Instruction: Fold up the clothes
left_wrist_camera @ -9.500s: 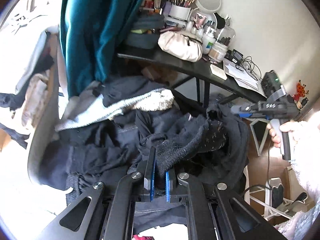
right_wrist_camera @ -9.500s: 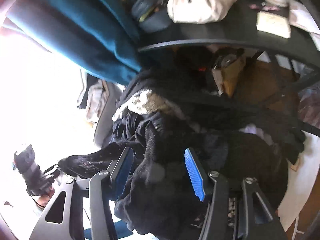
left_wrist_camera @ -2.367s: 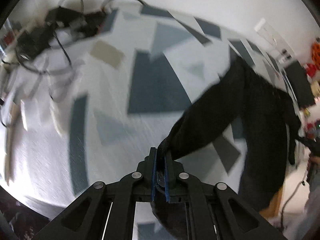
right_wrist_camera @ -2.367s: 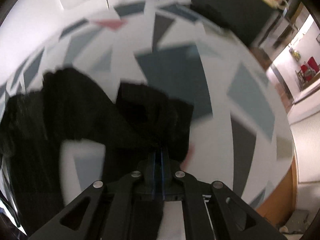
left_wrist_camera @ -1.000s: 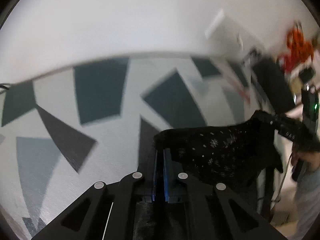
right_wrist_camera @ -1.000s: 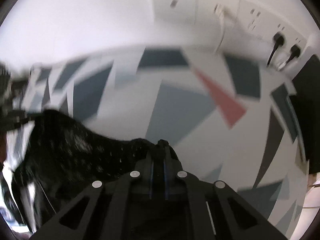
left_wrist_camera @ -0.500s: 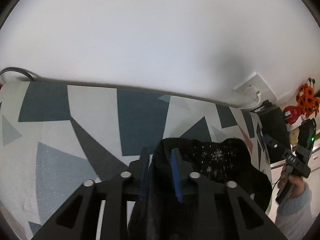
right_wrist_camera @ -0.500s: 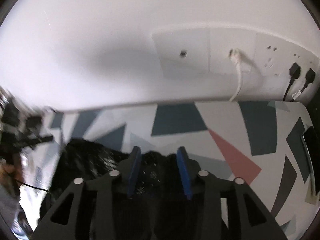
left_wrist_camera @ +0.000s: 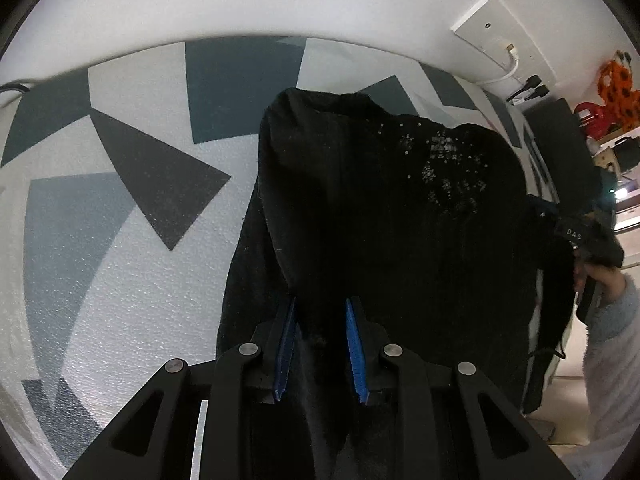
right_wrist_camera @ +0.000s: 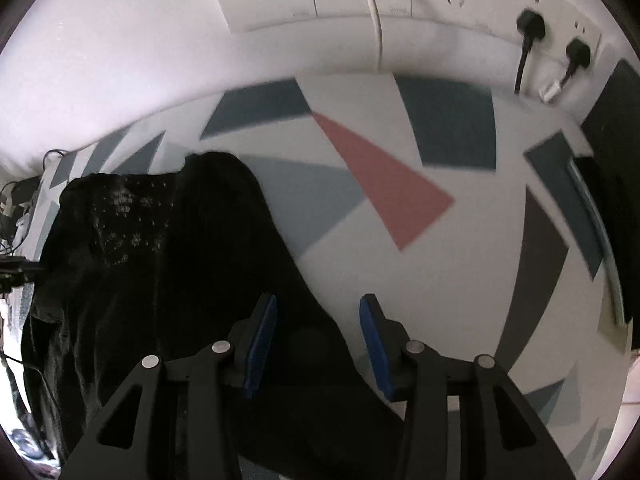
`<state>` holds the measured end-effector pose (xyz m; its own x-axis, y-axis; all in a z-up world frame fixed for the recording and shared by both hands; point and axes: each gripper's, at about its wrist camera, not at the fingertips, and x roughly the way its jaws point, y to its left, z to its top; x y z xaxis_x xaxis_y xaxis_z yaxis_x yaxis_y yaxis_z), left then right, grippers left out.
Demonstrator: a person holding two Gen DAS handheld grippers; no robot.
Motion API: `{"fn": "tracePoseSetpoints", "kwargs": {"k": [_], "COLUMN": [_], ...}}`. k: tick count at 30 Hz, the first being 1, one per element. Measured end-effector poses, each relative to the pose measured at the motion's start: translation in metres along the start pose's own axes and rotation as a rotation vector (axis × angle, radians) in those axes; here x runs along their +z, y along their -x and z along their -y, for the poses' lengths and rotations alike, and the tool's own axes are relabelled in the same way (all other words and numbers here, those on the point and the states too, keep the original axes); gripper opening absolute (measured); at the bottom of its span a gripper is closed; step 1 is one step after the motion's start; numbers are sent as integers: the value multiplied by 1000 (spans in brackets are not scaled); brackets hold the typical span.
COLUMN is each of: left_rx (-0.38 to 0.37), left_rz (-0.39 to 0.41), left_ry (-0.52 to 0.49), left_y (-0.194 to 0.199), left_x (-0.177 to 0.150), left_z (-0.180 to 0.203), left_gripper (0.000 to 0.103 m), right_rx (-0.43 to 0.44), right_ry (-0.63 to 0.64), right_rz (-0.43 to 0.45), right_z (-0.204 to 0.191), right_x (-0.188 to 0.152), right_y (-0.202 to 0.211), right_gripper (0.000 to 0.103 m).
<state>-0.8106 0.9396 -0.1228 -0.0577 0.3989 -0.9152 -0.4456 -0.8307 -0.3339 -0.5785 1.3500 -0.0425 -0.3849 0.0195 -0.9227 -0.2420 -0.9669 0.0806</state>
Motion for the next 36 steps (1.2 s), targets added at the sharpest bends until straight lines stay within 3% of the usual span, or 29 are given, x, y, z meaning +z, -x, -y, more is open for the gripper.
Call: {"fn": "tracePoseSetpoints", "kwargs": {"k": [1, 2, 7, 11, 16, 18, 20, 25, 27, 28, 29, 33, 36], "left_rx": [14, 32, 93, 143, 189, 208, 227, 231, 207, 193, 178, 116, 75], "left_rz": [5, 16, 91, 184, 198, 181, 164, 137, 132, 130, 128, 115, 97], "left_ry": [-4, -7, 35, 76, 119, 120, 125, 157, 169, 174, 176, 139, 93], "left_y": [-1, 1, 19, 43, 46, 41, 35, 31, 32, 32, 33, 28, 18], "left_x": [-1, 1, 17, 32, 35, 30, 23, 7, 1, -1, -3, -1, 8], "left_z": [2, 3, -7, -24, -43, -46, -49, -58, -62, -62, -63, -53, -36], "left_gripper": [5, 2, 2, 1, 1, 2, 2, 2, 2, 2, 2, 2, 4], "right_rx": [-13, -16, -145, -214, -78, -23, 23, 94, 73, 59, 28, -149, -243], "right_ry": [23, 45, 105, 80, 71, 129, 188, 240, 278, 299, 327, 336, 211], "right_rz": [3, 8, 65, 166, 134, 120, 97, 57, 57, 56, 52, 71, 78], "right_z": [-4, -9, -11, -5, -9, -25, -42, -72, -82, -87, -92, -87, -57], "right_x": [1, 3, 32, 64, 84, 86, 86, 84, 79, 77, 76, 79, 92], "right_y": [0, 0, 1, 17, 29, 24, 13, -10, -12, -13, -13, -10, -4], "right_gripper": [4, 3, 3, 2, 6, 15, 32, 32, 32, 28, 2, 0, 0]}}
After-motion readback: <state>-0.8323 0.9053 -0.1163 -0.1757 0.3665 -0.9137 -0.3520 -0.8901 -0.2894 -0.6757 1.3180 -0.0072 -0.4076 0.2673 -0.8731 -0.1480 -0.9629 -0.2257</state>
